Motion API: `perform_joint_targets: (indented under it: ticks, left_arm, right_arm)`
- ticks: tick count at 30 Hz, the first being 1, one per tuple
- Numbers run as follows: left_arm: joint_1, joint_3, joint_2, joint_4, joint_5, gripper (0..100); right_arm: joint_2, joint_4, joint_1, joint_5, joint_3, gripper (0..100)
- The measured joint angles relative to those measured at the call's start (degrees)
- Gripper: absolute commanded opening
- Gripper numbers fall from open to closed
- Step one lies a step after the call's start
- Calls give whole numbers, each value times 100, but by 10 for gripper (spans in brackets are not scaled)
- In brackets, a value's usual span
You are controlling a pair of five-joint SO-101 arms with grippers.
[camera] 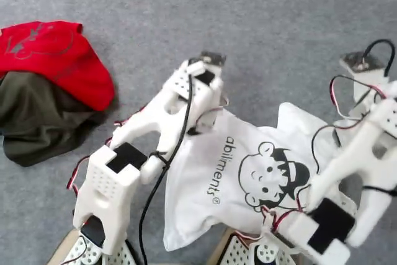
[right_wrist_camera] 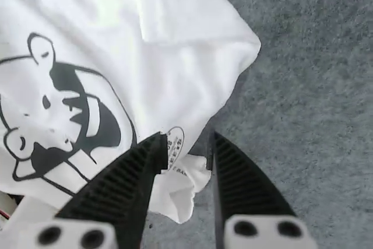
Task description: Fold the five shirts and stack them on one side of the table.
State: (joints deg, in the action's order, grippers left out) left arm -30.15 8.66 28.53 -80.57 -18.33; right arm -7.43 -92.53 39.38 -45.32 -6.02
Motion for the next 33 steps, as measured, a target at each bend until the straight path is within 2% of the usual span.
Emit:
perform_joint_targets:
  ticks: [4,8,14,18,20,26,33]
  left_arm:
    - [-35,-1108,-237,738,9,29]
    - [-35,-1653,-475,870,18,29]
    - [-35,-2752,-1459,949,422,29]
    - [-35,-3508,-2479,949,765,29]
    - [-35,-3789,-2989,949,870,29]
    - [-26,-4246,-3552,941,1081,29]
    - [-26,-4299,-3490,1073,1152,29]
  right_arm:
    - [756,97,-273,273,396,120]
    - [1512,158,-598,246,774,120]
    - [2154,158,-1011,-501,1002,107]
    - [2215,149,-1046,-985,1002,22]
    - [2215,79,-1055,-1187,1002,17]
    - [2303,70,-1055,-1398,958,17]
    - [3288,818,-1055,-1398,835,15]
